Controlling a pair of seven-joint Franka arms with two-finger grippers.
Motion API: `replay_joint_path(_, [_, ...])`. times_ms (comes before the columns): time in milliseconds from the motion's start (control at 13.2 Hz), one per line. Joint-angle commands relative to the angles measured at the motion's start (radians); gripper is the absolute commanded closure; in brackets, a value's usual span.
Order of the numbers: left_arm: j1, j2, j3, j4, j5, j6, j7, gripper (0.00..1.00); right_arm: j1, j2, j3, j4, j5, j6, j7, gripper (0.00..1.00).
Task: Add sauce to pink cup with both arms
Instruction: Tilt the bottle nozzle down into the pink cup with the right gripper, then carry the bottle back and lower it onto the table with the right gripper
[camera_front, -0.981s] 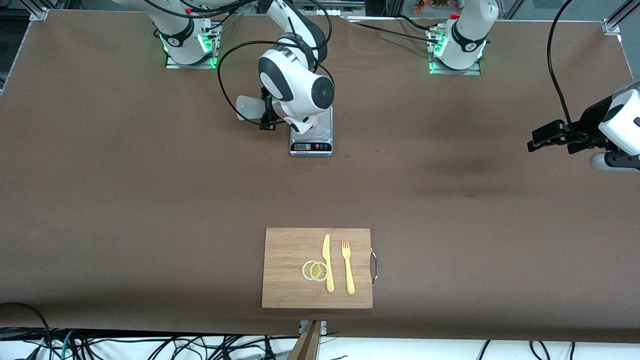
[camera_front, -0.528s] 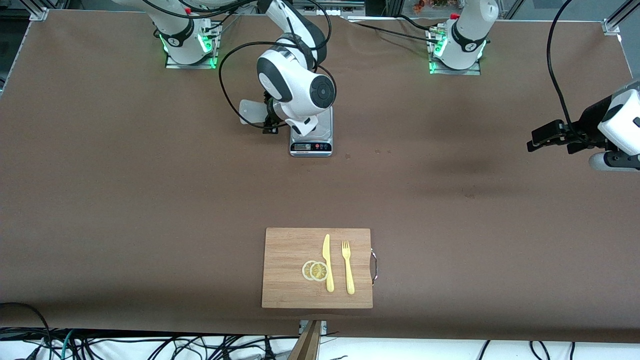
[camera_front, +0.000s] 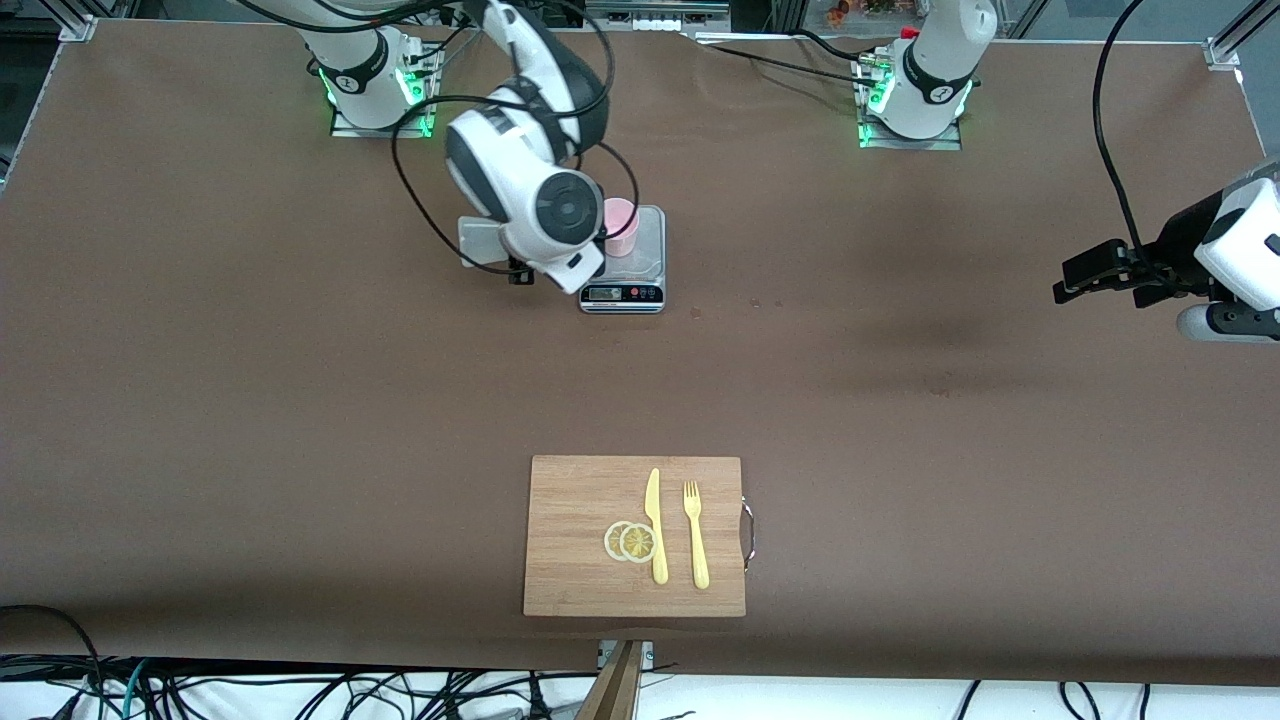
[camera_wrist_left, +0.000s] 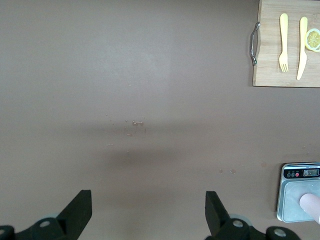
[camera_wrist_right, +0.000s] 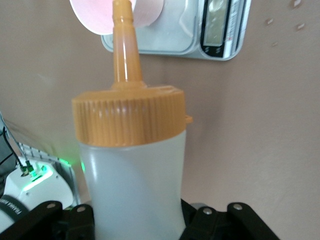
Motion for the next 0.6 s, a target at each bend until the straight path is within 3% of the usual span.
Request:
replay_joint_path(0, [-0.003, 0.018, 0.003, 0.038, 0.010, -0.025, 0.021, 0.00, -0.122, -0.049, 0.010, -0.037, 0.112, 0.031, -0.125, 0.86])
replay_joint_path(528, [-0.005, 0.018, 0.001, 0.038, 0.010, -0.025, 0.021, 0.00, -0.517, -0.020, 0.009, -0.032, 0.569, 0.038, -0.491, 0.85])
